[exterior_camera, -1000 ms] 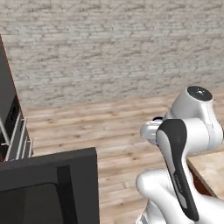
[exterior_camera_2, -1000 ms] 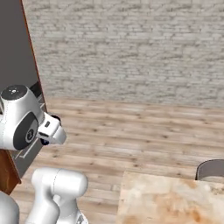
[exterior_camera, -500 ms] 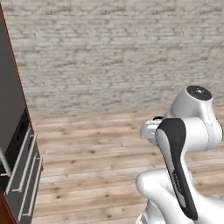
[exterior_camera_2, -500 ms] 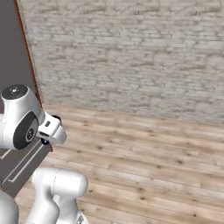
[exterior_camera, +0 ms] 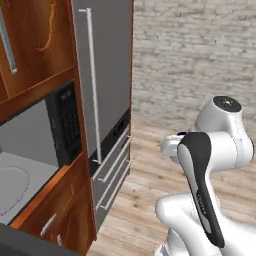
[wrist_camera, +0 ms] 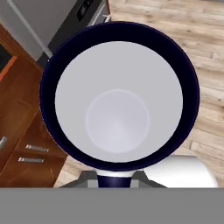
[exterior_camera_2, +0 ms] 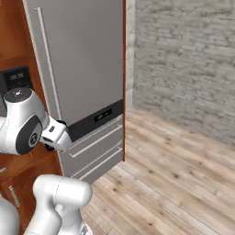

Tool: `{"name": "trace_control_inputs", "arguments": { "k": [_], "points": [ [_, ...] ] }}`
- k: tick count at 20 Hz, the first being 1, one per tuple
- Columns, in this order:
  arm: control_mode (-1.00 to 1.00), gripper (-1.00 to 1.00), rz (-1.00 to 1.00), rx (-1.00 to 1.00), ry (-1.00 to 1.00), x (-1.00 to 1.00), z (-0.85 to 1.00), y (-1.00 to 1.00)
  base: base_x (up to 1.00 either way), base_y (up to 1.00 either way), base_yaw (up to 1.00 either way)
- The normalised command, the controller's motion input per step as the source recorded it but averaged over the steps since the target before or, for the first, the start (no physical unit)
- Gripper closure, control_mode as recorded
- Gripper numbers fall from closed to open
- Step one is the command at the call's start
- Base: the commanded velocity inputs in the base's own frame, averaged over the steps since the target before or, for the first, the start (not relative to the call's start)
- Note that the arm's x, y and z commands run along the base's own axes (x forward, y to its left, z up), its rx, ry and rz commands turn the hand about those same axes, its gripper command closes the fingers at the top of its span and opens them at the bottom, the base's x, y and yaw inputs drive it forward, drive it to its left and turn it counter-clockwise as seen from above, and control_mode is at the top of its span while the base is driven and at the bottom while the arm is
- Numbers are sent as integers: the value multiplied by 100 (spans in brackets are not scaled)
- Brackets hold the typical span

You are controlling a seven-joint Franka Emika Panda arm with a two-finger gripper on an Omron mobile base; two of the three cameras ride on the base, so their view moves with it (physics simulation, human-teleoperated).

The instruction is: Pick the mug from the counter and place it inside the microwave. Then close the microwave.

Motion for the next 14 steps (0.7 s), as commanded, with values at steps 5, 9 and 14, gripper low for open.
{"name": "trace_control_inputs", "arguments": {
  "k": [5, 9, 14],
  "points": [
    [100, 100, 0, 0, 0, 0, 0, 0, 0, 47, 91],
    [100, 100, 0, 0, 0, 0, 0, 0, -56, -18, 57],
    [100, 100, 0, 0, 0, 0, 0, 0, -48, -18, 28]
  ]
}}
